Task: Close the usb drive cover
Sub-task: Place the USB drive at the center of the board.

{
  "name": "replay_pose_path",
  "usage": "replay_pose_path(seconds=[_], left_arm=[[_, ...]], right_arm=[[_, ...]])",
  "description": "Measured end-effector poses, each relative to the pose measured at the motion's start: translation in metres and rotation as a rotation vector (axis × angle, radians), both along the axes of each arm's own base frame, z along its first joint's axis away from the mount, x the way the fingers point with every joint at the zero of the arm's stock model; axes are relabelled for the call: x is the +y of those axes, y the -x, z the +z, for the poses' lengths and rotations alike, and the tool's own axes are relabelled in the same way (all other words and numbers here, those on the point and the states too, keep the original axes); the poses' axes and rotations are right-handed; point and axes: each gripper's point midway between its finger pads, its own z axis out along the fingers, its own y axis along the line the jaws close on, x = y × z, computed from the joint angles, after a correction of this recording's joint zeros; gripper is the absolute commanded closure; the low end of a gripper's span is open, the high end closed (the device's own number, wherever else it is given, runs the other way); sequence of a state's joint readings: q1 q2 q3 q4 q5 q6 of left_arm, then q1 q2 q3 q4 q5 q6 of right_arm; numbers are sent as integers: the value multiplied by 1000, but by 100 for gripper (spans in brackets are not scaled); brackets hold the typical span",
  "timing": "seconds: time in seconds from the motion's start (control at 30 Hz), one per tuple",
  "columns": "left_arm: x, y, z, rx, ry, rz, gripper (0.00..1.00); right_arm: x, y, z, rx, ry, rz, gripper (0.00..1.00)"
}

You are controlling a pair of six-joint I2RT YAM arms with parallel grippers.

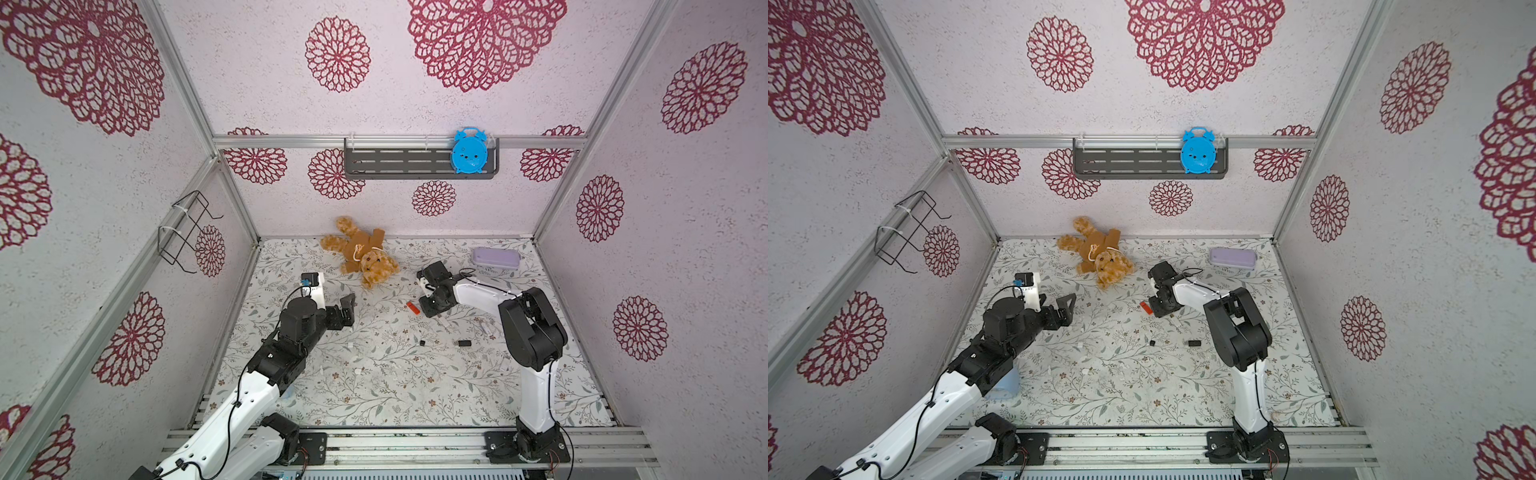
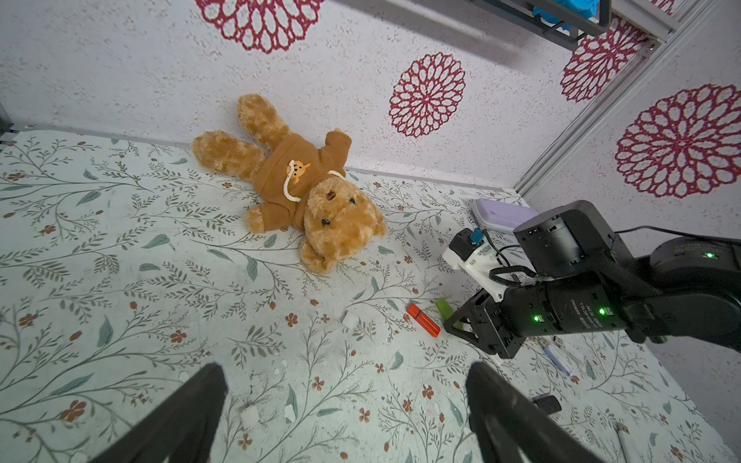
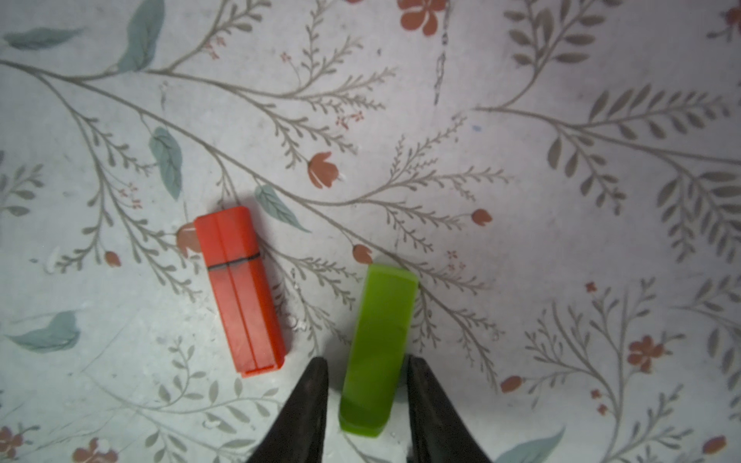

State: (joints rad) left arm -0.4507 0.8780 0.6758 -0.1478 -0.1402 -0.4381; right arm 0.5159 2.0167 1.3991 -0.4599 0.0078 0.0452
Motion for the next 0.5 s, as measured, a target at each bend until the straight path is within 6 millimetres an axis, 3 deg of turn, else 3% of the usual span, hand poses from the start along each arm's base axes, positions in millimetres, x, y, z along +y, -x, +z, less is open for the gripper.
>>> replay_pose_path(seconds=[0.17, 0.33, 0.43, 0.5], left_arm=[[0, -1, -1, 5, 1, 0, 3], [0, -1, -2, 10, 9, 5, 3], [0, -1, -2, 11, 20, 7, 3], [0, -1, -3, 14, 25, 7, 3]], right_arm=[[-2, 10, 30, -31, -39, 10, 57], [7, 34, 66, -82, -94, 106, 55], [17, 56, 63, -71, -92, 193, 54], [24, 76, 51, -35, -85, 256, 53]])
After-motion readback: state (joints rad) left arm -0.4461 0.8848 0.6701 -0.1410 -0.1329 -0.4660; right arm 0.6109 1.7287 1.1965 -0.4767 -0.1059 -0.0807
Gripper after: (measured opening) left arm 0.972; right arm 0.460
